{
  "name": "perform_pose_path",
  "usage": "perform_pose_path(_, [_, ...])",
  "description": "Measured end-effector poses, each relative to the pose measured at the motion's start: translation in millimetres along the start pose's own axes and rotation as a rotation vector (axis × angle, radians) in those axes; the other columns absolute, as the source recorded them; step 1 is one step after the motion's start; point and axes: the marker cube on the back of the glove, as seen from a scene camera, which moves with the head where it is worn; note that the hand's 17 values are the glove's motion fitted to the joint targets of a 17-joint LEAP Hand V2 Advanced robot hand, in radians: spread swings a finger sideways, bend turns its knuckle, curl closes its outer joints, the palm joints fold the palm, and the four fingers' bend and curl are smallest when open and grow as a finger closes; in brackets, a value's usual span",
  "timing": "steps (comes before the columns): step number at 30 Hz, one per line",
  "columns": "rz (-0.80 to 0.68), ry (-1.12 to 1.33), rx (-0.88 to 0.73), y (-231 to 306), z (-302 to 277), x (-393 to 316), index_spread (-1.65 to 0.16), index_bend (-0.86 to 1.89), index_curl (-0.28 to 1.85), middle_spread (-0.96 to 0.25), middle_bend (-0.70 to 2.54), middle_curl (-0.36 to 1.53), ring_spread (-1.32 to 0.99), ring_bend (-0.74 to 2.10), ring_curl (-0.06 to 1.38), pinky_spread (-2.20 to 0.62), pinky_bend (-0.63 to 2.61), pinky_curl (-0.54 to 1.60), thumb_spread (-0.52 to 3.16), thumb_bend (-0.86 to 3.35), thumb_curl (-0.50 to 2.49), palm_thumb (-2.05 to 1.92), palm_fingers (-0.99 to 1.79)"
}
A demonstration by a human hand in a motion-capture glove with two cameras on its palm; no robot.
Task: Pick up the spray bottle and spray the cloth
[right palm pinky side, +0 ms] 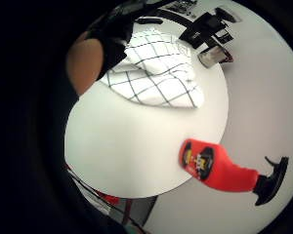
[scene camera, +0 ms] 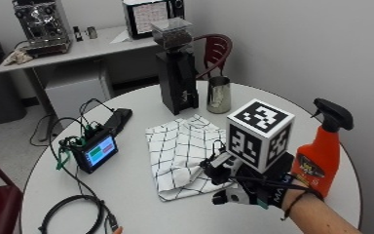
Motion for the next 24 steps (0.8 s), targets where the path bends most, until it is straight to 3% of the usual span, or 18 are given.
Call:
perform_pose_path(9, [-0.059,-0.329,0.187,35.9,-14.9,-4.5,-0.32,0.15,0.18,-0.05,0.35,0.2,0.0,0.3,0.18,0.18,0.32,0.18,0.84,0.3,0.13,0.51,0.63])
perform_pose_path(16, [-0.106,-0.425,0.353,34.2,-23.8,29.6,-0.37,0.1,0.18,-0.06,0.35,0.25,0.0,0.34,0.22,0.21,0.34,0.23,1.02,0.27,0.15,0.53,0.62])
perform_pose_path(24, [0.061,-0.621,0.448,61.0,-13.8,79.5,-0.38,0.11,0.19,-0.05,0.36,0.29,-0.01,0.37,0.26,0.22,0.33,0.26,1.1,0.22,0.18,0.54,0.64])
